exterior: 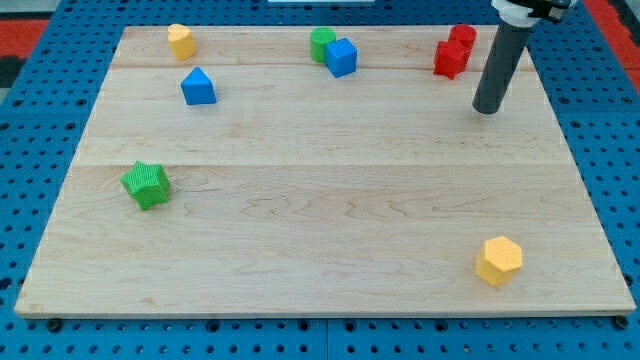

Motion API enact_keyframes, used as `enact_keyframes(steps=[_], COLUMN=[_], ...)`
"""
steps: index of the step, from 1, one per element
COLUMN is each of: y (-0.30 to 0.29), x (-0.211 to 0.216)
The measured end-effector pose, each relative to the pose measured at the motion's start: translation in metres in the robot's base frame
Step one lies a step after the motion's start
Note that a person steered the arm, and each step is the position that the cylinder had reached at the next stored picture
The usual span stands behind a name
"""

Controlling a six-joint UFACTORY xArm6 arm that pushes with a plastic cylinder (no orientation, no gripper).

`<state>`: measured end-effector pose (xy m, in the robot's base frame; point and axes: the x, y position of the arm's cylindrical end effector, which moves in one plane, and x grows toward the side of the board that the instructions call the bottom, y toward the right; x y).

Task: Push the red star into the blue cube

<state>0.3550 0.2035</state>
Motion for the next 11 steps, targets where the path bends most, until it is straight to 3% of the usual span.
enact_keyframes(steps=[4, 6, 7, 9, 11], y=[0.01, 0.068, 0.069, 0.017, -0.094], x=[-0.022, -0.082, -0.085, -0.088, -0.087])
